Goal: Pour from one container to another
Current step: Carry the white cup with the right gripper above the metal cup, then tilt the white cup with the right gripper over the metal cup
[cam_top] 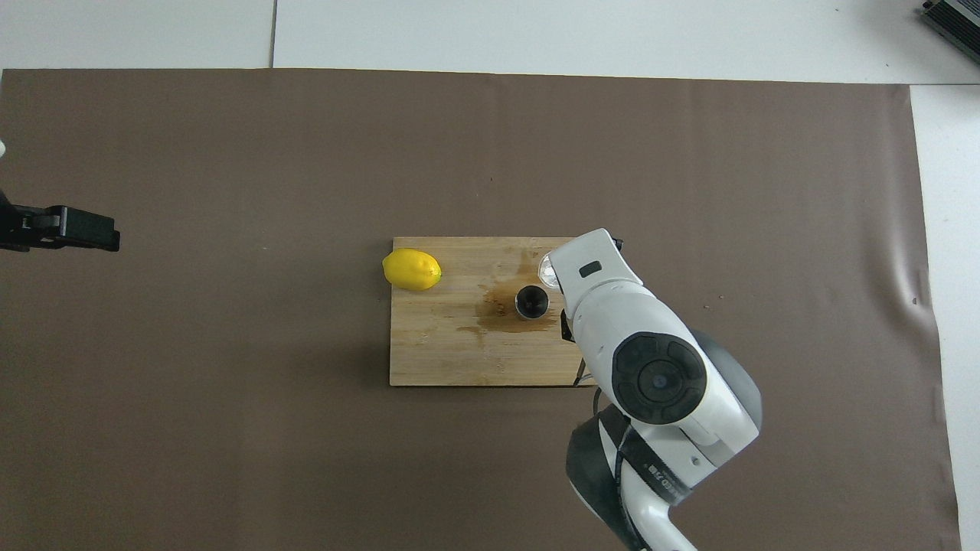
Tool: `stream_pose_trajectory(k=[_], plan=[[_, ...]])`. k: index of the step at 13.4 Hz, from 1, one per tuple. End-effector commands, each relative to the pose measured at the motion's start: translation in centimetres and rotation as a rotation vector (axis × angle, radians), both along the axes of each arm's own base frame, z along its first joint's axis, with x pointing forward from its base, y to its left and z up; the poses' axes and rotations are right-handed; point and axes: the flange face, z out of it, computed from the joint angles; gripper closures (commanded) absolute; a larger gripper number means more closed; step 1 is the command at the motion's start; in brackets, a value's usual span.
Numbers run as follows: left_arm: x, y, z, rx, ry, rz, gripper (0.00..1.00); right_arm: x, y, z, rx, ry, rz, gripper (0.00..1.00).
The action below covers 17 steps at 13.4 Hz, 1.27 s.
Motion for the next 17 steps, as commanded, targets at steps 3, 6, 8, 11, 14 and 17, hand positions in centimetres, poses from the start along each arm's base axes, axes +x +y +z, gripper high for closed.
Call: stream_pose_trajectory(k=[3,6,8,11,14,17], plan=[[-0.6,0.1,0.4,0.009,0.001,0.013,0.0,-2.1,0.8,0.5,-0.047,-0.039,0.053,1.0],[-0.6,0.1,0.5,0.009,0.0,0.011,0.0,-2.4,1.0,0.6,-0.082,-0.056,0.081,1.0],[-0.6,0.1,0.4,0.009,0.001,0.013,0.0,-2.5,1.0,0.7,-0.102,-0.071,0.09,1.0],[-0.6,0.1,0.4,0.009,0.001,0.013,0.0,-2.9,1.3,0.8,-0.126,-0.091,0.112,1.0],[-0.6,0.1,0.4,0.009,0.001,0.013,0.0,-3.5,1.5,0.6,-0.151,-0.104,0.136,1.0],[-0.6,0.1,0.5,0.009,0.0,0.013,0.0,-4.0,1.5,0.4,-0.178,-0.123,0.158,1.0]])
